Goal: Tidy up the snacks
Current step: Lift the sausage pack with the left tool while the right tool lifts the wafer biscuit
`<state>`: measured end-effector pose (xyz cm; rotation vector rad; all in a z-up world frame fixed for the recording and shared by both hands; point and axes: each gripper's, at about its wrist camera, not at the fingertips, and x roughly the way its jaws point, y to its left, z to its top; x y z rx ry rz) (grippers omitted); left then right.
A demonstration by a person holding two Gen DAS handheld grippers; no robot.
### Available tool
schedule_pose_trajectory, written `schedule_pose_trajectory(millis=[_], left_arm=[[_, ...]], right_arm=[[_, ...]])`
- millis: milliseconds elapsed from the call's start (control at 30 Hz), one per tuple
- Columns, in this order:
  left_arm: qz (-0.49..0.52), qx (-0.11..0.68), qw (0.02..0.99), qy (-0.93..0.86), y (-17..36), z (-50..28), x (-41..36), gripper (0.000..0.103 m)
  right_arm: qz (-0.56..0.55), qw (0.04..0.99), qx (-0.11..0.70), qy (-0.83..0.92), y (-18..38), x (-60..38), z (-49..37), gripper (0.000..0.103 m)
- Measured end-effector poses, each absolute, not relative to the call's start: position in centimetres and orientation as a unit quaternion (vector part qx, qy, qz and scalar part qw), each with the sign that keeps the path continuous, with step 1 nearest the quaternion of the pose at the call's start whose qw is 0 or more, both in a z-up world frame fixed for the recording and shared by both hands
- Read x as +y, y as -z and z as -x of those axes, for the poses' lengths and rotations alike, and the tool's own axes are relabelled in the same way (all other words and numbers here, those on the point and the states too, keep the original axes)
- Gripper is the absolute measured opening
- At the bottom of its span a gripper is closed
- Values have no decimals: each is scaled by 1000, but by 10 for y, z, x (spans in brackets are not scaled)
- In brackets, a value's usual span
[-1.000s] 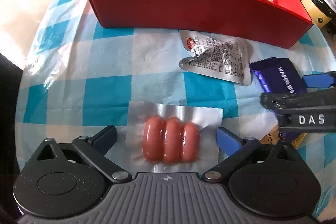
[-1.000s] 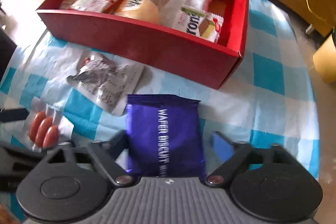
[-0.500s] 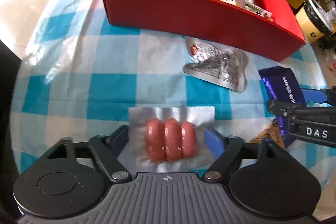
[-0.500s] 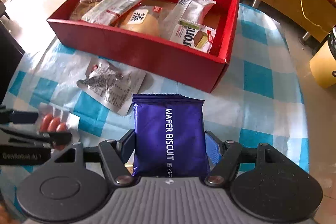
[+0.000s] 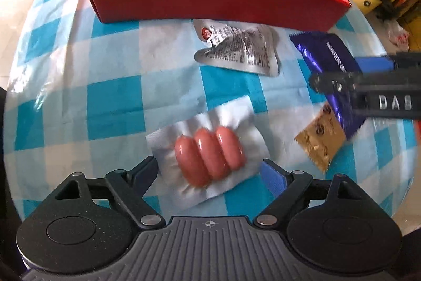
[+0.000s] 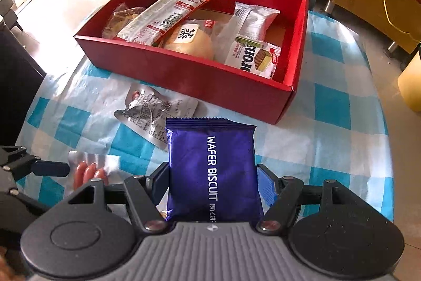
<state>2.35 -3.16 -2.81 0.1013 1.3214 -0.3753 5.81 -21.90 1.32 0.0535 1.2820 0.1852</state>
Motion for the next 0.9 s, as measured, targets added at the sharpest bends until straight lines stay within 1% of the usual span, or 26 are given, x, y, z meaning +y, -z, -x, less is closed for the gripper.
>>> schedule_pose_trajectory(millis=[100, 267, 467, 500, 567, 667, 733, 900], left_arm=[[-101, 592, 774, 201, 21, -19, -37, 89], [-229, 540, 761, 276, 8, -17, -58, 91], [-305, 532, 715, 336, 31, -18, -76, 93], [-312, 528, 714, 337, 35, -21, -78, 99], [-291, 532, 718, 342, 37, -31, -77, 99], [-270, 539, 722, 338, 36, -42, -71, 93], [-268, 537, 725, 338, 32, -38, -69, 84], [-250, 551, 734, 309, 29, -26, -64, 75]], right_arm=[[-27, 798, 595, -89, -16, -218, -57, 64], [-36, 796, 597, -91, -16, -220, -55, 64], [-41, 792, 601, -94, -14, -220, -57, 64], [-41, 792, 602, -94, -13, -220, -57, 64], [-43, 790, 605, -95, -11, -220, -58, 64], [-45, 787, 607, -96, -10, -220, -61, 64], [-46, 788, 606, -96, -10, -220, -63, 64], [-47, 793, 600, -94, -14, -220, -63, 64]])
